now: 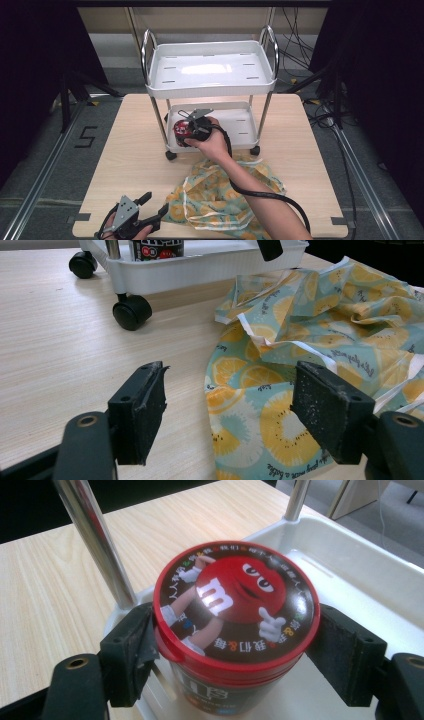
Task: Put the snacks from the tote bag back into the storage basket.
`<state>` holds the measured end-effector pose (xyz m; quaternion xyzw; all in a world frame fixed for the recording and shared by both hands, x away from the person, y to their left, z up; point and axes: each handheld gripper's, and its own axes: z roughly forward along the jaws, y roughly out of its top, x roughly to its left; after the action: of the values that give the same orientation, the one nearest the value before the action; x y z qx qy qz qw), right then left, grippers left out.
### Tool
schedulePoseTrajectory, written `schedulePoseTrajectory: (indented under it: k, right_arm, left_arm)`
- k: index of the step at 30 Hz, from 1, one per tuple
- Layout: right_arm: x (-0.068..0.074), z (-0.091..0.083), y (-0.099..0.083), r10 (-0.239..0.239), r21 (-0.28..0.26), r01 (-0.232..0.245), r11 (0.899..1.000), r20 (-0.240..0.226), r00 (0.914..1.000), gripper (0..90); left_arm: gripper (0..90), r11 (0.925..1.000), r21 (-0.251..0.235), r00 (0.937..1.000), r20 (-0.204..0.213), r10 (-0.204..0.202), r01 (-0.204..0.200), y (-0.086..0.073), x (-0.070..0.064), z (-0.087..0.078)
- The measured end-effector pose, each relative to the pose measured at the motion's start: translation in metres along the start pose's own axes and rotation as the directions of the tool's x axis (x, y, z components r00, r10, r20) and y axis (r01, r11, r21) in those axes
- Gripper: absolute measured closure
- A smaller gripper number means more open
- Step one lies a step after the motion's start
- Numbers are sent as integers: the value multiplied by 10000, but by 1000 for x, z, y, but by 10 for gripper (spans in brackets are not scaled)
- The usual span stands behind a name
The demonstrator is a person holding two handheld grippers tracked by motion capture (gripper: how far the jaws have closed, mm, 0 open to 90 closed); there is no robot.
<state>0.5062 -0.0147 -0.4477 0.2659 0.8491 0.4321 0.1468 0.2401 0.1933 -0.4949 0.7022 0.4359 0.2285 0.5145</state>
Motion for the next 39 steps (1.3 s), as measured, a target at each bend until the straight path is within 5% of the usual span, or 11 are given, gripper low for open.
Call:
schedulePoseTrajectory:
  k: [22,32,39]
  right_arm:
    - [4,0,2,268,218,-268,9994,-35,9996,218]
    - [8,-24,3,571,473,-584,9972,291,9979,192]
    - [10,-44,1,-74,81,75,9999,-187,9998,188]
  left_arm:
    - [291,10000,-47,9999,114,-2,2,0,0,2]
    - [292,10000,-44,10000,77,-16,16,0,0,2]
    - [291,9999,90,10000,-12,-48,48,0,-2,2]
